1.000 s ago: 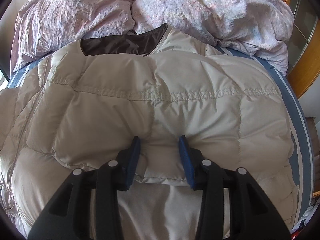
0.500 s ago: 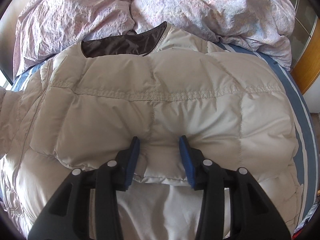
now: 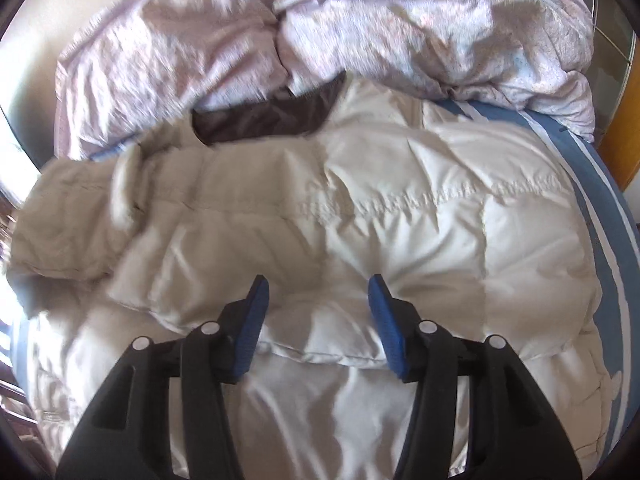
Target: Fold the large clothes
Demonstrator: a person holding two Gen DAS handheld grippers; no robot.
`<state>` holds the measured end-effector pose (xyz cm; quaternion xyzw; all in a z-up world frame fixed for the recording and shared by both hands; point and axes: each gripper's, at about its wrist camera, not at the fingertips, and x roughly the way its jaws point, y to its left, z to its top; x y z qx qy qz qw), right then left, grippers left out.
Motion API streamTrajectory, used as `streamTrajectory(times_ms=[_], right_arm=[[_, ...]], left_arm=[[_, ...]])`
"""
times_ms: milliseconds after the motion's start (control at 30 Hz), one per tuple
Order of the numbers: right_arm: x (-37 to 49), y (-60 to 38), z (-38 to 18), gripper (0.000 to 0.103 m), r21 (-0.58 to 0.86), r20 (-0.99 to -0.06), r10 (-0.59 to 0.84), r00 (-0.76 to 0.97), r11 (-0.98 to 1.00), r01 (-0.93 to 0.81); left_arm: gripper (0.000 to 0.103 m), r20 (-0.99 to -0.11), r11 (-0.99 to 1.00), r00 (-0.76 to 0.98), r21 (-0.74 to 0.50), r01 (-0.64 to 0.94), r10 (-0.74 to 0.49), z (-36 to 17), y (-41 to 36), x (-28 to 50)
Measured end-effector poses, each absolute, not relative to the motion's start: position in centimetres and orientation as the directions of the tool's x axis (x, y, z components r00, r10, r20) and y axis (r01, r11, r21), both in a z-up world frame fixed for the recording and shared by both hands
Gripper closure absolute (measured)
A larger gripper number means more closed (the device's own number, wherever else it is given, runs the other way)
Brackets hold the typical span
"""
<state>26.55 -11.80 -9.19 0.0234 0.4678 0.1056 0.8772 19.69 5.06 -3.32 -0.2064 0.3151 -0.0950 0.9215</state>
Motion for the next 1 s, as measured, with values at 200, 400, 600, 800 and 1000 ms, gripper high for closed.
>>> streamTrajectory(times_ms=[200, 400, 600, 800, 1000], right_arm=[[27.5, -9.0, -6.9, 0.056, 0.471, -0.721, 0.548, 0.424, 0.836, -0.28], [29.9, -4.5, -8.1, 0.06, 0.557, -0.718, 0.612, 0.331, 0.791, -0.253], [30.4, -2.8, -8.8, 0.093, 0.531, -0.73, 0.587, 0.35, 0.81, -0.249], [28.9, -5.1, -6.2, 0.096, 0.515, -0.666, 0.574, 0.476, 0.816, -0.262], [25.4, -10.5, -2.7, 0.096, 0.427, -0.612, 0.462, 0.642, 0.876, -0.224]], left_arm=[[0.098, -0.563, 0.906, 0.8, -0.418, -0.063, -0.205, -3.3, 8.7, 18.1], [0.078, -0.574, 0.913, 0.803, -0.395, -0.102, -0.159, -3.4, 10.5, 16.6], [0.068, -0.578, 0.909, 0.805, -0.396, -0.135, -0.133, -3.6, 12.1, 15.9], [0.058, -0.566, 0.906, 0.819, -0.39, -0.162, -0.097, -3.3, 13.1, 15.3], [0.053, -0.573, 0.907, 0.817, -0.375, -0.192, -0.064, -3.5, 13.8, 15.5]])
